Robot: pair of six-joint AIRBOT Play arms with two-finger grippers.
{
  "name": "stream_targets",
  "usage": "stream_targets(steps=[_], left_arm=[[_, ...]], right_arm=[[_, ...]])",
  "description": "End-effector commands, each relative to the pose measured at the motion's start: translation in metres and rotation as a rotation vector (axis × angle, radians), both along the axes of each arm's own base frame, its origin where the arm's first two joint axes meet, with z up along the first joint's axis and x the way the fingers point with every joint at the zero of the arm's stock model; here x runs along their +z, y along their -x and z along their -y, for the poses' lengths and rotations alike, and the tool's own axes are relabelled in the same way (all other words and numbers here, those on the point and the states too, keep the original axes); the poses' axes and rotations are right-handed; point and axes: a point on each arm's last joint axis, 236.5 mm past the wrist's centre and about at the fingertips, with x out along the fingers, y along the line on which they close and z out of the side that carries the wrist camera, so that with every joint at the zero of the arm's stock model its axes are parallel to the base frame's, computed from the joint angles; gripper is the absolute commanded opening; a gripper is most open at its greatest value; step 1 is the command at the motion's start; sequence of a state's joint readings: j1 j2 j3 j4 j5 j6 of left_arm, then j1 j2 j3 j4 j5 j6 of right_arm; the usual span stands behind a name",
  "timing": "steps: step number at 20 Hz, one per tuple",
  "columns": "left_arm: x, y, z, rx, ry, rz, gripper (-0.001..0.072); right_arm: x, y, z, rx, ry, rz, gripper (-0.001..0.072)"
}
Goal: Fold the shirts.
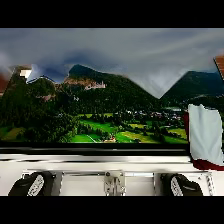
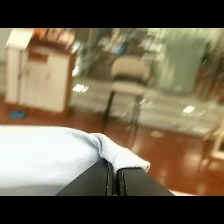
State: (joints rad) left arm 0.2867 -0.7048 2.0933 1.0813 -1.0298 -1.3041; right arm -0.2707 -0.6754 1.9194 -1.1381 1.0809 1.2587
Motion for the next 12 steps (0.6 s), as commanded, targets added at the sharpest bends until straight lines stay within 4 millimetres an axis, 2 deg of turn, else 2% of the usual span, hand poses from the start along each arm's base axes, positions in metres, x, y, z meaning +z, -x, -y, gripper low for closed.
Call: stream_targets(steps=[1, 3, 5, 9, 11, 12], left_arm=[[0.002, 0.065, -0.023, 0.183, 0.039, 0.046, 0.0039], [-0.016, 0.071, -0.024, 0.204, 0.029, -0.02, 0.0039], [-0.047, 0.062, -0.023, 0.2, 0.022, -0.157, 0.0039], [-0.124, 0.03, -0.031, 0.196, 0.029, -0.477, 0.004], [-0.166, 0.009, -0.038, 0.188, 0.044, -0.645, 0.0039], [-0.187, -0.002, -0.041, 0.184, 0.054, -0.719, 0.004]], right_arm=[[0.008, 0.069, 0.021, -0.175, 0.011, 0.051, 0.0073], [-0.021, 0.069, 0.027, -0.203, 0.014, -0.068, 0.0073], [-0.052, 0.066, 0.03, -0.213, 0.017, -0.204, 0.0074], [-0.118, 0.054, 0.035, -0.208, -0.04, -0.508, 0.0073], [-0.163, 0.045, 0.041, -0.216, -0.089, -0.727, 0.0073], [-0.185, 0.034, 0.044, -0.217, -0.125, -0.819, 0.0073]])
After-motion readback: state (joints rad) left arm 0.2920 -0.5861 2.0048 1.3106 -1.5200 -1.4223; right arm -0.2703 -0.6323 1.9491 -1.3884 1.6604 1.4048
